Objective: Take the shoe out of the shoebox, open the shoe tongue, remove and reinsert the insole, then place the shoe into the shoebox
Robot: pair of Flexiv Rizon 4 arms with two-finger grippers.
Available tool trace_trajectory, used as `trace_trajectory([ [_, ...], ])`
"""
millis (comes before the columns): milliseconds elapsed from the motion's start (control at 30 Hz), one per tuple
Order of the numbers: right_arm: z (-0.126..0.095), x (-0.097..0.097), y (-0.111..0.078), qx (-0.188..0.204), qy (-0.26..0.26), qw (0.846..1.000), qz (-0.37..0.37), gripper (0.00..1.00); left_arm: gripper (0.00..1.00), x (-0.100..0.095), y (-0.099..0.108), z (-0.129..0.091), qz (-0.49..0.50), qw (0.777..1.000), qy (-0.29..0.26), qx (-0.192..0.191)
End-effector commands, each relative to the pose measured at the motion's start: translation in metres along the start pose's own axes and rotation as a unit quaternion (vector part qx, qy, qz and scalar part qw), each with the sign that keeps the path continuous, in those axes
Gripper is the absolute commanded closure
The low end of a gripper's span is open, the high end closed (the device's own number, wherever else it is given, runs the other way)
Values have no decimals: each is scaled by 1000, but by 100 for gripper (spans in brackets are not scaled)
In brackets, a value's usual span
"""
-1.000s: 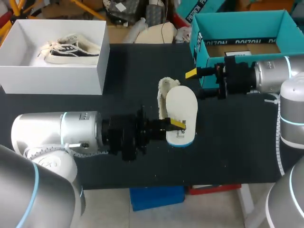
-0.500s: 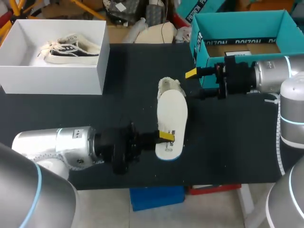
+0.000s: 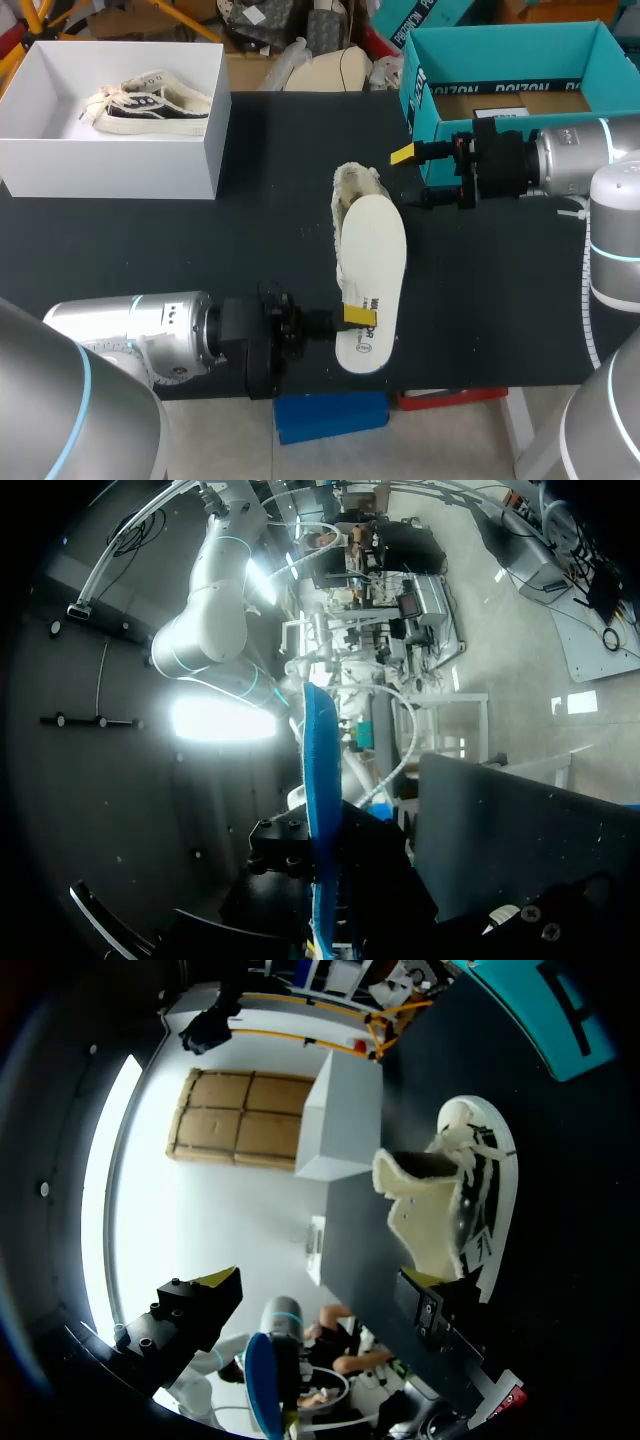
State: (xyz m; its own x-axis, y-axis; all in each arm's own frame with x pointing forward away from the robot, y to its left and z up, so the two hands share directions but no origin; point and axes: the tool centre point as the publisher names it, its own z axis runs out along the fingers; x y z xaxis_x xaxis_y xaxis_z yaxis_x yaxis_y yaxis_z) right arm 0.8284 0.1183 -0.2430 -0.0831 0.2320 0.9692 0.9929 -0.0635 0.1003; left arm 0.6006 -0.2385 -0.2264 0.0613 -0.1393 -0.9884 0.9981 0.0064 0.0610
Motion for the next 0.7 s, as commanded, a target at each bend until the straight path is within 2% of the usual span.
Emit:
trace_trajectory([
  [33, 1, 0, 0, -1, -1, 1000, 0, 0, 100, 17, 4, 0, 0, 1000, 2, -3],
  [133, 1, 0, 0, -1, -1, 1000, 0, 0, 100, 29, 14, -1, -5, 1000, 15, -7],
  [300, 1, 0, 0, -1, -1, 1000, 0, 0, 100, 43, 42, -7, -5, 999, 34, -14],
  [700, 1, 0, 0, -1, -1, 1000, 0, 0, 100, 41, 120, -11, 19, 999, 46, -19],
])
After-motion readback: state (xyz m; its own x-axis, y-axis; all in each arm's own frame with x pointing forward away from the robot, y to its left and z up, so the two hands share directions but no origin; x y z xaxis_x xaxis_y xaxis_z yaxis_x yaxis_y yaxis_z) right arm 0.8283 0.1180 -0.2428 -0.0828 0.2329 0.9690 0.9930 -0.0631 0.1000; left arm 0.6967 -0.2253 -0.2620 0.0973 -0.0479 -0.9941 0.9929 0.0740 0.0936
